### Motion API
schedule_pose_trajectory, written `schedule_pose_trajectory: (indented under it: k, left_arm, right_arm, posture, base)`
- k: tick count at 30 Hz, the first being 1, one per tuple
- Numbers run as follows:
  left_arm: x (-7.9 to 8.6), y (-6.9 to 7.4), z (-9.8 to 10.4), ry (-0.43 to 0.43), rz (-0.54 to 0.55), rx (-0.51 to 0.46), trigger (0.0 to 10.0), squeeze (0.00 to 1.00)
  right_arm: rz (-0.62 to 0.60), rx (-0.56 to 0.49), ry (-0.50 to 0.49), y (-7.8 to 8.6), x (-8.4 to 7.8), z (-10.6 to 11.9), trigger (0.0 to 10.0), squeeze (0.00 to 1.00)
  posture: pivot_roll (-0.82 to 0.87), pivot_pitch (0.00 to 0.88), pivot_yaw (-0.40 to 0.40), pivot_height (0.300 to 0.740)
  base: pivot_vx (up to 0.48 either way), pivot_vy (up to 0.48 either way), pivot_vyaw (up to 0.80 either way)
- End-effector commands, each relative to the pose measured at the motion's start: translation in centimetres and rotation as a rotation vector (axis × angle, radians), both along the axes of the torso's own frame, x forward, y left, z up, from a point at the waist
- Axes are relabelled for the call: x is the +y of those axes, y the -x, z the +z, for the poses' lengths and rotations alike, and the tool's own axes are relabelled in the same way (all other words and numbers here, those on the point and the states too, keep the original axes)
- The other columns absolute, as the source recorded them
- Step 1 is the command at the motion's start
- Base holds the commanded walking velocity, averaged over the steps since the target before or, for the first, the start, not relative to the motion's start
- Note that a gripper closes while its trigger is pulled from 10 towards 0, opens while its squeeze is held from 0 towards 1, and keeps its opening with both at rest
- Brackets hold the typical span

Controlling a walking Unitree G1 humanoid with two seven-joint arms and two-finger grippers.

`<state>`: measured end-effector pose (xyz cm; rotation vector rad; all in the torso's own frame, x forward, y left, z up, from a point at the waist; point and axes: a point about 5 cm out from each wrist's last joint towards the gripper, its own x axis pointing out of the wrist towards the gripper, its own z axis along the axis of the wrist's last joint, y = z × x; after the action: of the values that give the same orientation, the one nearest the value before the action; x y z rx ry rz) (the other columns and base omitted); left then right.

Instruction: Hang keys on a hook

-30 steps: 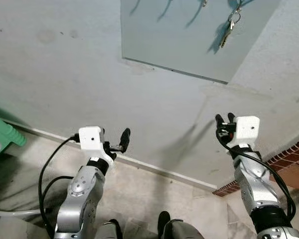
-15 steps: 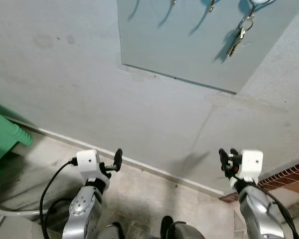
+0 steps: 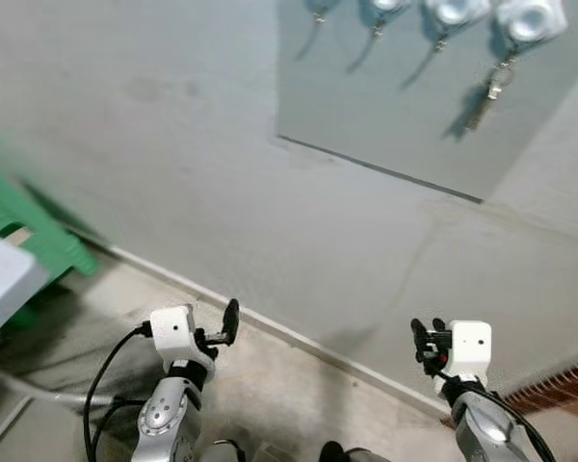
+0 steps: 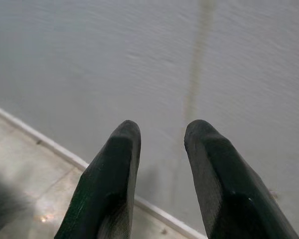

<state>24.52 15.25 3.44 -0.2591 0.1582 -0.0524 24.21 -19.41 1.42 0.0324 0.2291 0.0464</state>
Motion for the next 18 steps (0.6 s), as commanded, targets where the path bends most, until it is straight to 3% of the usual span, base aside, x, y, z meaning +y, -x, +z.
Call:
schedule_pose_trajectory:
  k: [1,18]
  left_arm:
    - [0.03,0.16,-0.37,0.000,0.006,0.012,10.0,0.00]
    - [-0.26,-0.72,-0.10,0.002,0.002,-0.015,10.0,0.00]
  right_arm:
    - [0.000,-0.013,0.001,0.02,-0.03,0.22,10.0,0.00]
    - [0.014,-0.044,0.016,-0.60,-0.02,1.10,10.0,0.00]
  posture:
    - [0.00,0.093,-0.036,0.740]
    - [-0.02,0.092,-0.047,0.740]
  base:
    - [0.000,0.000,0.80]
    - [0.000,0.000,0.80]
